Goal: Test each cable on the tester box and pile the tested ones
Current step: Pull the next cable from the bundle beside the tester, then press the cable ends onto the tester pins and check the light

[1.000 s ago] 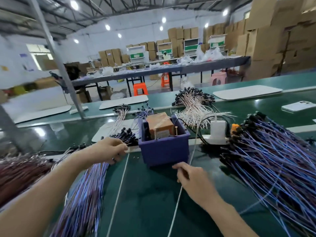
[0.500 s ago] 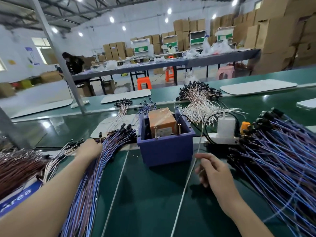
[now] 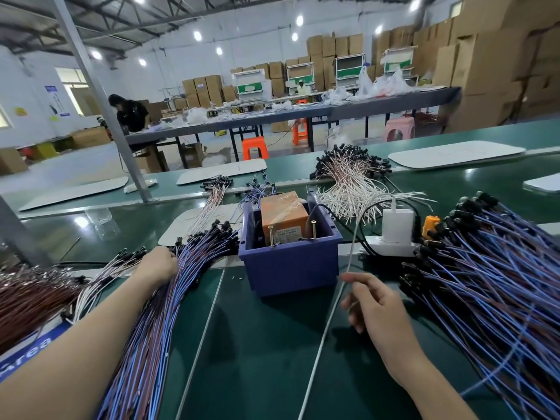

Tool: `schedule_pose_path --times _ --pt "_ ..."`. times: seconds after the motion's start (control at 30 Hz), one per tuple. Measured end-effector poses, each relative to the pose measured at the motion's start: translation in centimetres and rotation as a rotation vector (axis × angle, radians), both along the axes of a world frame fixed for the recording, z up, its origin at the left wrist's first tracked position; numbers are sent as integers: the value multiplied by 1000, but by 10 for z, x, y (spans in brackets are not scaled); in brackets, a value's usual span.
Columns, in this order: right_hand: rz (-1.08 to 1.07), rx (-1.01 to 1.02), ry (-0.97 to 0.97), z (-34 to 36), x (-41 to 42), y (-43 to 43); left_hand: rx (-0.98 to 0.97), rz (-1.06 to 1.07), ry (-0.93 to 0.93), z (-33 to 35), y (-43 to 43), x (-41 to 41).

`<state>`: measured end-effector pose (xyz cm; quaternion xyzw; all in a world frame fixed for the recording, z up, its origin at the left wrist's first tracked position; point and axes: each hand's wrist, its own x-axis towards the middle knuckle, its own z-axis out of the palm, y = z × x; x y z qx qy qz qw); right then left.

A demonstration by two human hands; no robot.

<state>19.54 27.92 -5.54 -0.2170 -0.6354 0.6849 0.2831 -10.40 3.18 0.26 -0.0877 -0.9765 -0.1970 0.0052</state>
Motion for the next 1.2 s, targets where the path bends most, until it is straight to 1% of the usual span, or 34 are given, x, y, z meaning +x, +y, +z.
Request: schedule_pose_path --times 0.07,0.17,0.23,0.27,0.33,0.37,0.4,0.5,0.53,0.57,0.63,0.73,0.77,0.87,0.93,1.0,1.1,1.13,1.2 --pt "4 -1 1 0 0 0 -8 24 12 2 0 3" --pt "3 -5 1 1 0 -1 144 116 17 5 -2 9" --pt "2 -5 -2 1 1 -1 356 173 48 11 -3 10" --pt "3 -3 -3 1 1 -1 508 172 51 18 -2 15" --pt "8 -7 -2 2 2 -1 810 78 70 35 6 35" --pt "13 -14 8 3 2 -1 894 -3 109 43 12 51" --pt "23 -25 23 5 3 -2 903 -99 176 51 19 72" --pt "78 -53 76 8 5 -2 785 -399 436 51 46 146" --pt "90 -87 94 9 6 -2 761 -510 451 43 56 172" --pt "94 -142 110 10 6 -2 730 -599 419 33 67 196" --pt "93 -289 158 12 6 2 588 -700 312 9 90 232" --pt "104 -554 309 12 9 9 249 -721 182 -27 115 256" --pt "103 -623 342 12 10 9 169 -733 150 -36 119 258" --pt "69 -729 356 9 9 8 37 -794 133 -45 123 256" --pt "46 -792 400 9 8 12 17 -842 167 -43 115 248" --pt "17 -848 432 11 9 17 23 -875 260 -35 99 234" --pt "-54 -903 425 8 12 24 126 -852 560 -24 72 203" --pt "-69 -907 415 8 13 25 152 -818 692 -22 63 190" --pt "-77 -894 401 8 13 24 120 -685 904 -23 47 168"
